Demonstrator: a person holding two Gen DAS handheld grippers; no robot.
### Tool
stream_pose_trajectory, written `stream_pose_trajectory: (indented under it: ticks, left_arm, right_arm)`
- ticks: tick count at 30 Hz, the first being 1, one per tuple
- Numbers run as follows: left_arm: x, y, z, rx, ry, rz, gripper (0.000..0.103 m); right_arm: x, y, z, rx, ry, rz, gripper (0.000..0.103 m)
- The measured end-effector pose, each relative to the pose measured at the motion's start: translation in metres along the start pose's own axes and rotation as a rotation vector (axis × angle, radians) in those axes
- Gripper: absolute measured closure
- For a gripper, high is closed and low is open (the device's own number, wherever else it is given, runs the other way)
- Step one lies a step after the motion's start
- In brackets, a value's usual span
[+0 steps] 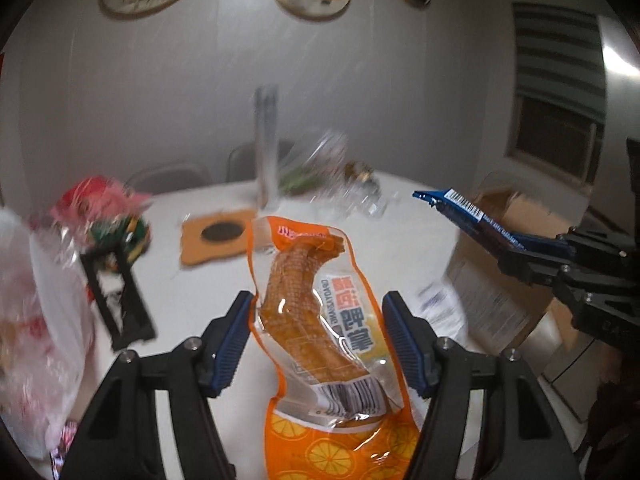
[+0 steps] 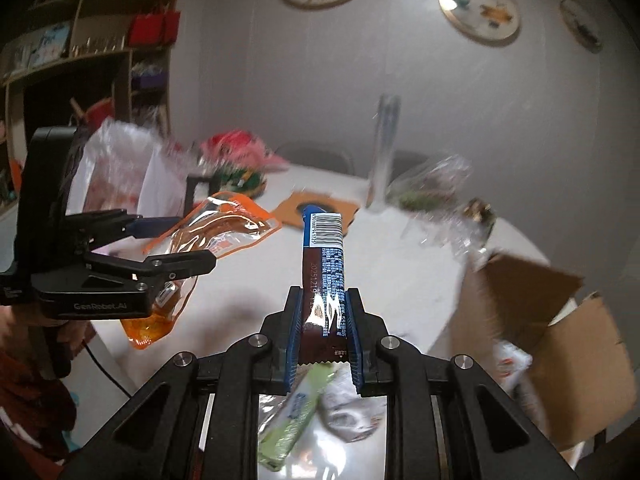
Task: Organize snacks
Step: 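Lift the chocolate bar with the right tool while the left tool lifts the jerky pouch, then lower both items into the cardboard box and open both tools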
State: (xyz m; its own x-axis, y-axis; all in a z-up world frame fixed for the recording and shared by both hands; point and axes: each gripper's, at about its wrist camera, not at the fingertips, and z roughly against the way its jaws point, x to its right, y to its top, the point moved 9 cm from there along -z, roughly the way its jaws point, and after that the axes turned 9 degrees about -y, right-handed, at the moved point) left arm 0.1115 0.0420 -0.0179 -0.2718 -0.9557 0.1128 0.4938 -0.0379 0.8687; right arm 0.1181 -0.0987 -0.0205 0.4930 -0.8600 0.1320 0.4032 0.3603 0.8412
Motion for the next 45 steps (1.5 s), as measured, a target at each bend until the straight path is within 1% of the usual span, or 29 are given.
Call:
stream_pose_trajectory:
  ticks: [3,5,8,9,10,14,18,22,25,31,34,35,37,41,42,43,44,45]
  left_arm:
    - [0.036,0.032,0.000,0.039,-0.069,-0.054,0.040]
    - [0.057,0.046,-0.003,0.052,-0.105,-0.074,0.040]
    - [0.101,0.063,-0.012,0.059,-0.206,-0.091,0.040]
    - [0.117,0.067,-0.017,0.053,-0.245,-0.103,0.040]
    - [0.130,0.071,-0.022,0.046,-0.269,-0.116,0.040]
    - [0.174,0.080,-0.047,0.011,-0.329,-0.150,0.040]
    - [0.211,0.082,-0.077,-0.058,-0.389,-0.162,0.040]
    - [0.237,0.079,-0.103,-0.121,-0.382,-0.191,0.040]
    - [0.244,0.075,-0.122,-0.176,-0.376,-0.194,0.040]
    - [0.246,0.067,-0.151,-0.246,-0.359,-0.195,0.040]
    - [0.244,0.062,-0.164,-0.274,-0.338,-0.203,0.039]
    - [0.243,0.060,-0.168,-0.282,-0.332,-0.206,0.039]
    - [0.240,0.058,-0.173,-0.290,-0.311,-0.215,0.038]
    - [0.239,0.053,-0.177,-0.307,-0.314,-0.216,0.037]
    - [0.236,0.054,-0.178,-0.305,-0.319,-0.210,0.037]
    - [0.234,0.054,-0.177,-0.300,-0.318,-0.210,0.033]
    - [0.232,0.056,-0.176,-0.291,-0.312,-0.213,0.027]
    - [0.230,0.057,-0.174,-0.283,-0.306,-0.217,0.024]
  right_arm:
    - [0.028,0.011,0.020,0.036,-0.053,-0.027,0.087]
    - [0.052,0.013,0.035,0.053,-0.092,-0.053,0.087]
    - [0.090,0.009,0.048,0.065,-0.145,-0.118,0.087]
    - [0.100,0.005,0.050,0.062,-0.147,-0.140,0.087]
    - [0.109,0.000,0.052,0.058,-0.150,-0.162,0.087]
    - [0.146,-0.024,0.051,0.013,-0.222,-0.194,0.087]
    - [0.167,-0.048,0.045,-0.044,-0.237,-0.213,0.087]
    - [0.185,-0.067,0.035,-0.089,-0.238,-0.237,0.087]
    - [0.194,-0.078,0.026,-0.126,-0.230,-0.244,0.087]
    - [0.203,-0.089,0.007,-0.188,-0.192,-0.235,0.087]
    - [0.205,-0.090,-0.003,-0.215,-0.181,-0.216,0.087]
    - [0.203,-0.086,-0.014,-0.226,-0.180,-0.206,0.087]
    - [0.203,-0.088,-0.020,-0.241,-0.182,-0.193,0.086]
    - [0.201,-0.089,-0.025,-0.259,-0.174,-0.184,0.084]
    - [0.200,-0.089,-0.025,-0.266,-0.172,-0.176,0.082]
    - [0.199,-0.088,-0.025,-0.270,-0.175,-0.166,0.078]
    - [0.200,-0.087,-0.022,-0.269,-0.181,-0.159,0.073]
    - [0.199,-0.087,-0.020,-0.266,-0.187,-0.152,0.072]
